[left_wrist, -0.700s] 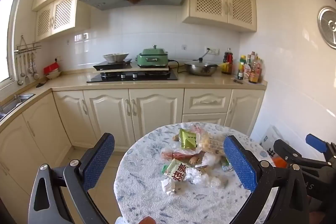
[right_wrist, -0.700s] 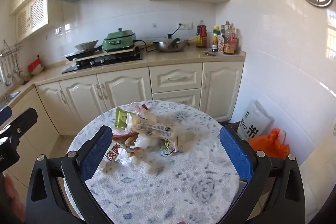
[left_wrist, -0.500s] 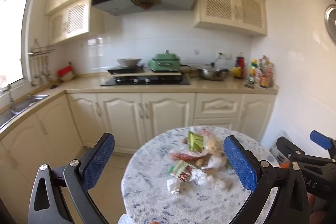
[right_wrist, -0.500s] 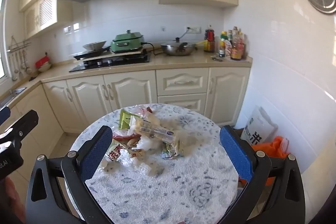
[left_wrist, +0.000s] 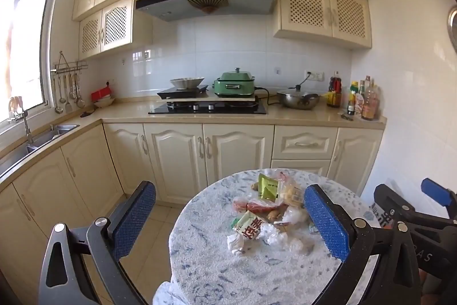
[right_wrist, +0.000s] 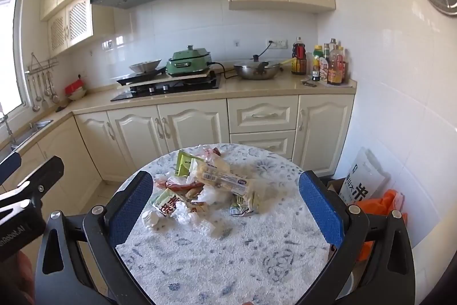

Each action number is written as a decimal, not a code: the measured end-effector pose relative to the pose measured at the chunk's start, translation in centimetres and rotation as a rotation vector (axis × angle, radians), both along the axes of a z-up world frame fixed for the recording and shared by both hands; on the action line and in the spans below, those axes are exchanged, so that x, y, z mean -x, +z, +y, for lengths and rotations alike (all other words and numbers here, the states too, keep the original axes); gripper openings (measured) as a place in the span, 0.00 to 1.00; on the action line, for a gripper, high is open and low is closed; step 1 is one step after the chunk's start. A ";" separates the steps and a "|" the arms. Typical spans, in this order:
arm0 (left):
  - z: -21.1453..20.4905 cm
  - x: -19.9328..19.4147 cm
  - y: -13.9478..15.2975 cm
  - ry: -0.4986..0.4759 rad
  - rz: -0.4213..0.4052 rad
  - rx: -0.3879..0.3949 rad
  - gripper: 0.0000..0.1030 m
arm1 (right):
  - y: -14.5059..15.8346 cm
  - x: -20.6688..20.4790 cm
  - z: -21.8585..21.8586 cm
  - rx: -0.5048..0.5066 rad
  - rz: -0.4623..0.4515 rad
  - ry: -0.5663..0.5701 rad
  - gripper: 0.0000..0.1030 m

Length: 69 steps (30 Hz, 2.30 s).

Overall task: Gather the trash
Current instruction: 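Approach the trash pile on the table with both tools open, then grasp the clear plastic wrap with the right tool while the left tool grasps the white tissue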

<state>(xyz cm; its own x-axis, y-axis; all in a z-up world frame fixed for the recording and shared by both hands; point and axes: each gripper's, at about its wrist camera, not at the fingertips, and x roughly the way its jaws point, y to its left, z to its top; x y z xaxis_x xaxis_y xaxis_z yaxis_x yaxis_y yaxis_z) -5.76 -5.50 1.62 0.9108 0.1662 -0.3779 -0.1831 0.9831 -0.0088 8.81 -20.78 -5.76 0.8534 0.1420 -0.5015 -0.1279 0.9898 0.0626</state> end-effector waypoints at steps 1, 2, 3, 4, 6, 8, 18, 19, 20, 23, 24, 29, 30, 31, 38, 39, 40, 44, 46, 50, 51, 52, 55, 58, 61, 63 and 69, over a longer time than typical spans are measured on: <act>0.1 0.0 -0.1 -0.004 0.000 0.003 0.99 | 0.0 0.2 0.0 0.000 0.000 -0.002 1.00; 0.0 0.1 -0.2 -0.009 0.001 0.004 0.99 | 0.0 0.3 0.1 0.002 0.000 -0.007 1.00; 0.1 0.1 -0.2 -0.015 0.002 0.006 0.99 | 0.0 0.4 0.1 0.004 0.003 -0.010 1.00; 0.1 0.1 -0.3 -0.018 0.001 0.006 0.99 | 0.0 0.5 0.2 0.006 0.004 -0.011 1.00; 0.4 0.1 -0.3 -0.021 -0.003 0.009 0.99 | -0.2 0.6 0.0 0.010 0.005 -0.016 1.00; 0.8 0.0 -0.4 -0.026 -0.002 0.018 0.99 | -0.2 0.6 0.1 0.010 0.012 -0.016 1.00; 1.0 -1.5 -1.0 -0.034 0.007 0.015 0.99 | -0.6 -0.5 0.3 0.022 0.018 -0.017 1.00; 1.1 -1.8 -1.0 -0.034 0.008 0.014 0.99 | -0.6 -0.8 0.4 0.022 0.016 -0.013 1.00; 1.1 -2.0 -1.1 -0.034 0.010 0.013 0.99 | -0.7 -1.0 0.5 0.023 0.014 -0.010 1.00; 1.5 -2.8 -1.2 -0.028 0.021 0.009 0.99 | -1.1 -1.8 0.8 0.026 0.024 0.009 1.00; 1.4 -3.1 -1.4 -0.029 0.024 0.010 0.99 | -1.3 -2.1 0.9 0.027 0.029 0.014 1.00; 2.0 -5.5 -2.5 -0.031 0.072 0.026 0.99 | -2.6 -3.8 2.1 0.063 0.054 0.047 1.00; 2.2 -6.1 -2.8 -0.033 0.084 0.029 0.99 | -3.0 -4.3 2.3 0.070 0.062 0.051 1.00; 2.3 -6.6 -3.0 -0.033 0.097 0.031 0.99 | -3.5 -4.7 2.5 0.077 0.070 0.055 1.00; 3.7 -11.3 -5.5 -0.035 0.213 0.055 0.99 | -7.7 -8.5 3.9 0.103 0.167 0.105 1.00; 3.9 -11.9 -5.9 -0.035 0.230 0.057 0.99 | -8.2 -8.8 4.0 0.105 0.178 0.109 1.00; 4.0 -12.6 -6.2 -0.033 0.243 0.058 0.99 | -9.0 -9.4 4.2 0.108 0.196 0.116 1.00; 4.7 -15.2 -8.5 -0.027 0.308 0.071 0.99 | -11.9 -11.4 4.9 0.122 0.259 0.149 0.98; 5.0 -16.5 -9.9 -0.031 0.342 0.081 0.99 | -13.5 -12.4 5.3 0.125 0.299 0.173 0.96; 5.4 -18.6 -12.5 -0.029 0.401 0.077 0.99 | -17.0 -13.9 6.0 0.135 0.394 0.243 0.91; 5.6 -19.2 -13.0 -0.029 0.417 0.080 0.99 | -17.7 -14.1 6.2 0.140 0.408 0.258 0.87; 5.8 -19.7 -13.5 -0.027 0.430 0.083 0.99 | -18.5 -14.4 6.5 0.149 0.430 0.280 0.84; 6.3 -20.9 -14.6 -0.023 0.463 0.084 0.99 | -20.1 -14.9 7.3 0.162 0.468 0.332 0.82; 6.4 -21.3 -15.7 -0.022 0.484 0.080 0.99 | -21.5 -15.2 8.3 0.194 0.482 0.379 0.82; 6.5 -21.8 -16.5 -0.022 0.503 0.069 0.99 | -22.7 -15.7 9.2 0.212 0.504 0.413 0.71; 6.6 -22.2 -17.2 -0.024 0.517 0.067 0.99 | -23.8 -16.4 9.6 0.218 0.533 0.420 0.61; 6.2 -23.7 -19.5 -0.023 0.570 0.059 0.99 | -23.8 -16.8 8.5 0.160 0.538 0.416 0.26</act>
